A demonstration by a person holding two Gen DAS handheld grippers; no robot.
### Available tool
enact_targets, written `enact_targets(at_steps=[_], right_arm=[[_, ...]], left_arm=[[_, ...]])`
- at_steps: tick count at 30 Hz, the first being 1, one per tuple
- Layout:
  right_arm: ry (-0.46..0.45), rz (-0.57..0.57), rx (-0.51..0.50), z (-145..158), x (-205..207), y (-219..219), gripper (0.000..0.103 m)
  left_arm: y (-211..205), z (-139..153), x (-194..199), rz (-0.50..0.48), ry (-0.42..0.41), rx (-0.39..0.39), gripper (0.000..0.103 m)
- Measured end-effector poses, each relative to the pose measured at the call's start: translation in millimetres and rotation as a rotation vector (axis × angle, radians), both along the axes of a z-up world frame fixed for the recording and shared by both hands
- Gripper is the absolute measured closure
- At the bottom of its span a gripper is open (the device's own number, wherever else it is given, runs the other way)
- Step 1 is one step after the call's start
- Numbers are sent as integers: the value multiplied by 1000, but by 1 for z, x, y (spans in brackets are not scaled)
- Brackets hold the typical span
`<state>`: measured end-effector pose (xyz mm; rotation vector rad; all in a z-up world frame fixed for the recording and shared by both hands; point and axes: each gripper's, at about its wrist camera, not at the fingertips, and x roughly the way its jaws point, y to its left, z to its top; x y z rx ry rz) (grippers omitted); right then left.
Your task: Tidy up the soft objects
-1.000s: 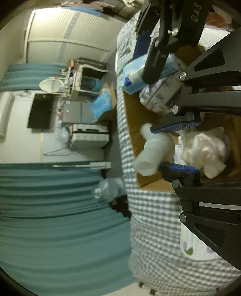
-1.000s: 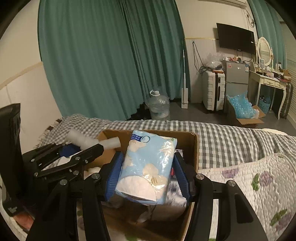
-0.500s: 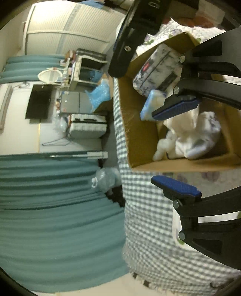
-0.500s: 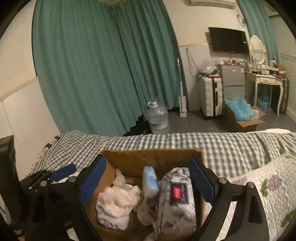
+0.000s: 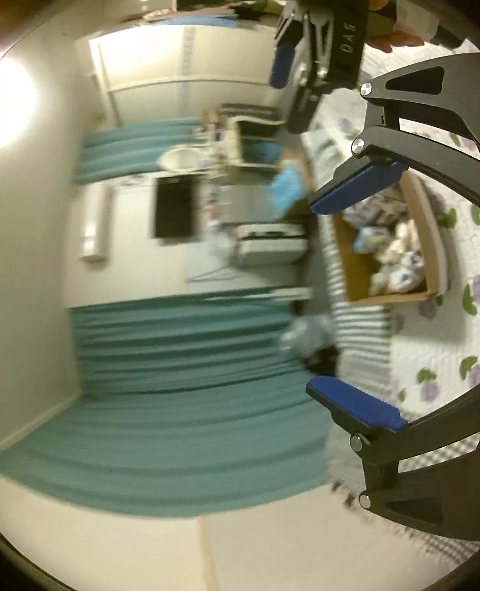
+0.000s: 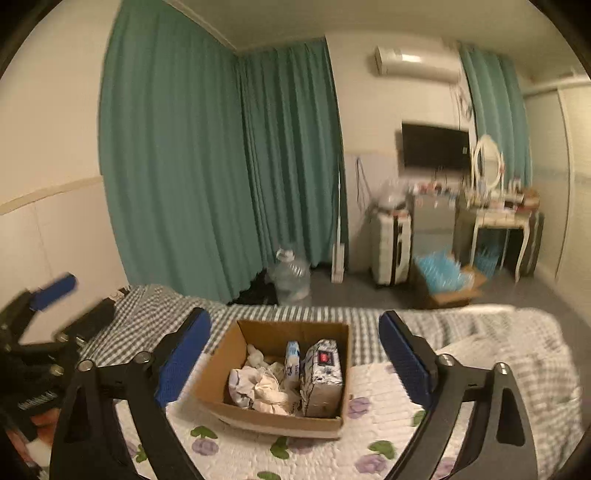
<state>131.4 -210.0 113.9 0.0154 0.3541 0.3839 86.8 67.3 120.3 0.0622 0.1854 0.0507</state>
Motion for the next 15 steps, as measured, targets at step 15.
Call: enact_targets(at_steps=[15], right_arm=[[-156, -25, 29, -26, -108, -33, 0]], left_arm=[[5, -55, -38, 86, -9, -10, 8]])
